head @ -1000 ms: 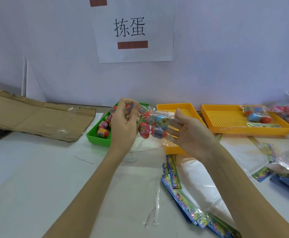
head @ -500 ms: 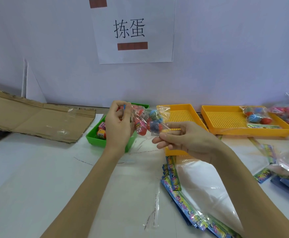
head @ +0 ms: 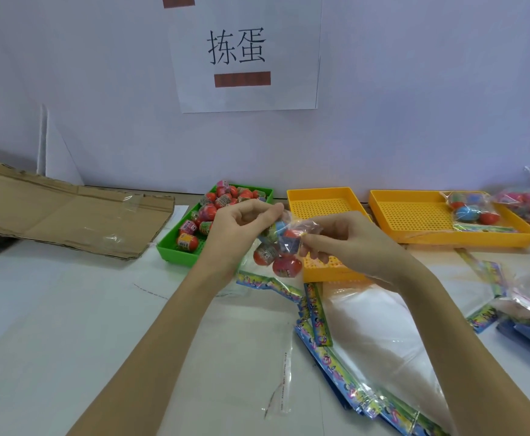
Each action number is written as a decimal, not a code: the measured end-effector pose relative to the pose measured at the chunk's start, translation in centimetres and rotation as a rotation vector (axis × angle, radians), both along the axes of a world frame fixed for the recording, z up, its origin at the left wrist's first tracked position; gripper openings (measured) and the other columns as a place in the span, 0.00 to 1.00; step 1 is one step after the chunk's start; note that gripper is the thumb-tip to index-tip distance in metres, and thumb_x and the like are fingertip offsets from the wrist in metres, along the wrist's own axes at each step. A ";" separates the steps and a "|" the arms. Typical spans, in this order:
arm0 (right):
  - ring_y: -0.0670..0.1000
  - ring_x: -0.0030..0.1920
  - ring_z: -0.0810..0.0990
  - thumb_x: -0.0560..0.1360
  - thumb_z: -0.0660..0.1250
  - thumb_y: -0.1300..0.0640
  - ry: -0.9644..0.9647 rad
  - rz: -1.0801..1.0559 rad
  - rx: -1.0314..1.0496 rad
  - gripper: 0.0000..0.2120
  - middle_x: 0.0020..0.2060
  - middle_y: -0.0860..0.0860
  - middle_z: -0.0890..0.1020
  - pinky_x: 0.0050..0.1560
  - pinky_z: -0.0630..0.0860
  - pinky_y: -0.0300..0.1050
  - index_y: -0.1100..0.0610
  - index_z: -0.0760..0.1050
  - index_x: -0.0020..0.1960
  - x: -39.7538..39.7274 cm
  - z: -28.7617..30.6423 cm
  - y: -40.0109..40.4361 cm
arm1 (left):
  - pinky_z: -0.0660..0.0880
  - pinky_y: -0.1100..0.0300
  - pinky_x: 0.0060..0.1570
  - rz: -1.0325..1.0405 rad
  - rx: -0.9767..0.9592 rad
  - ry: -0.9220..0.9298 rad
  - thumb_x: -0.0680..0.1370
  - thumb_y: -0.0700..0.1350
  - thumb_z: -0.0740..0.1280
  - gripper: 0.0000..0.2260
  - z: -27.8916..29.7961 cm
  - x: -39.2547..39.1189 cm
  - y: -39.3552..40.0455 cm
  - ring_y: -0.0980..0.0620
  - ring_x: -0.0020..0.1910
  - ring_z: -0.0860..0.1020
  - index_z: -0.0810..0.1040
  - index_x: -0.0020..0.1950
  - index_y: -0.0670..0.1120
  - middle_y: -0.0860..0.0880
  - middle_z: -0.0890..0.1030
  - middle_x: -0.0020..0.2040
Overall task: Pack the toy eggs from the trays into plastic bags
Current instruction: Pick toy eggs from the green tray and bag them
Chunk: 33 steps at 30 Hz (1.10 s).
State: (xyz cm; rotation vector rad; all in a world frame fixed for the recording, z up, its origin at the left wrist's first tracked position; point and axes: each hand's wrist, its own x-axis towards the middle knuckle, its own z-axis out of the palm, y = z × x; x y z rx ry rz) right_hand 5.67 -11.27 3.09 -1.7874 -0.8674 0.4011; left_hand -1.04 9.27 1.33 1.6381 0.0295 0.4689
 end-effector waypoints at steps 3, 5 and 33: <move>0.45 0.37 0.77 0.80 0.68 0.44 0.071 -0.018 0.064 0.15 0.39 0.52 0.85 0.37 0.75 0.38 0.53 0.88 0.50 -0.2 0.2 0.1 | 0.77 0.67 0.39 0.087 -0.023 -0.045 0.80 0.46 0.73 0.08 -0.2 0.2 -0.1 0.58 0.40 0.82 0.87 0.49 0.42 0.48 0.87 0.42; 0.46 0.33 0.74 0.82 0.66 0.46 0.004 -0.053 0.043 0.17 0.34 0.53 0.83 0.35 0.72 0.40 0.55 0.87 0.48 -0.1 0.1 0.0 | 0.77 0.67 0.39 0.105 -0.049 -0.039 0.80 0.47 0.73 0.09 -0.2 0.2 -0.1 0.59 0.39 0.83 0.88 0.50 0.41 0.48 0.87 0.42; 0.40 0.44 0.85 0.79 0.73 0.49 -0.015 -0.285 0.094 0.06 0.42 0.41 0.88 0.39 0.80 0.33 0.48 0.83 0.53 -0.1 -1.6 1.8 | 0.83 0.60 0.43 0.150 -0.529 0.041 0.81 0.39 0.70 0.11 -0.3 0.9 0.1 0.53 0.41 0.84 0.80 0.62 0.37 0.44 0.86 0.47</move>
